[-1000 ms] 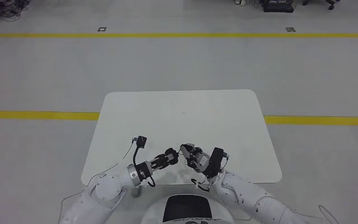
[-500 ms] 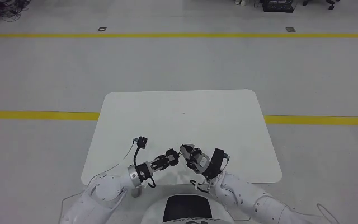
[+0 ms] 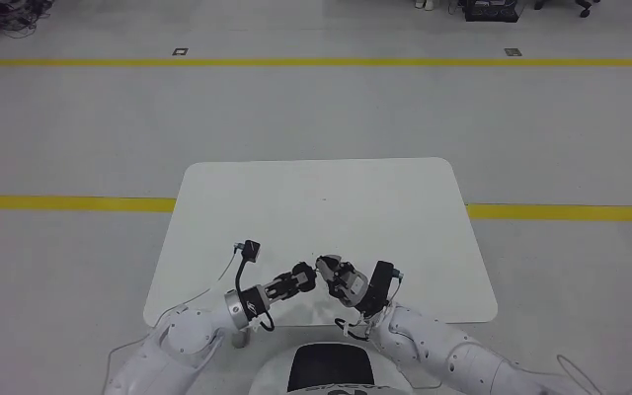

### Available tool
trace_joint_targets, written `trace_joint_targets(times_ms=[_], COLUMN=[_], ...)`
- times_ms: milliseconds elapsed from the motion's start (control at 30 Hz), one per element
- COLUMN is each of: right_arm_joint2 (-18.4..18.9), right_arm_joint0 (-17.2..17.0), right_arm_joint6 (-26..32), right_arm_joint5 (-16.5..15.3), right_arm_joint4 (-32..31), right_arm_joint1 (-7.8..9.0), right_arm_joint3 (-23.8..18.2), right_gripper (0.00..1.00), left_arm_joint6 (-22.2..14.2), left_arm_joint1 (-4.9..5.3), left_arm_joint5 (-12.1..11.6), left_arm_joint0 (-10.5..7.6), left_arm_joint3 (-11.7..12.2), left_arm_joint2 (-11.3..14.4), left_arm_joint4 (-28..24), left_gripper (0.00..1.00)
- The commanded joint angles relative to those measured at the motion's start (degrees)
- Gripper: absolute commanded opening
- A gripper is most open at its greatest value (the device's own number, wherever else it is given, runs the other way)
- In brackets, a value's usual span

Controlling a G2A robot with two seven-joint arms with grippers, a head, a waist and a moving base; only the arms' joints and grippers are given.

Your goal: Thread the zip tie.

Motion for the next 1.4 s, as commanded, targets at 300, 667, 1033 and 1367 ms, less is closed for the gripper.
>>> trace_joint_targets(times_ms=[300,667,1033,1367], right_arm_joint2=[-1.86,-6.55,-6.34,-10.31], right_arm_joint0=[0.78,2.27,1.32,2.81], right_arm_joint6=[-3.47,-7.9,-7.59,-0.25], right_arm_joint5=[0.0,0.0,0.0,0.0], right_arm_joint4=[1.26,4.11,7.4,20.21], right_arm_joint1=[0.8,2.72,3.39,10.58], right_arm_joint3=[-0.13,-1.45,-3.83,-17.92], right_gripper=[1.0,1.0,1.0,1.0], left_arm_joint6=[-0.04,-0.07,-1.41,-12.21], left_arm_joint1=[0.21,0.21,0.05,0.6], left_arm_joint5=[0.0,0.0,1.16,0.0], left_arm_joint0=[0.02,-0.45,-1.83,-3.19], left_arm_joint3=[-0.19,0.47,2.01,4.8], left_arm_joint2=[-0.71,-1.43,-1.18,-3.67], left_arm_joint4=[-2.06,-4.6,-9.62,-18.58], left_gripper=[0.0,0.0,0.0,0.0])
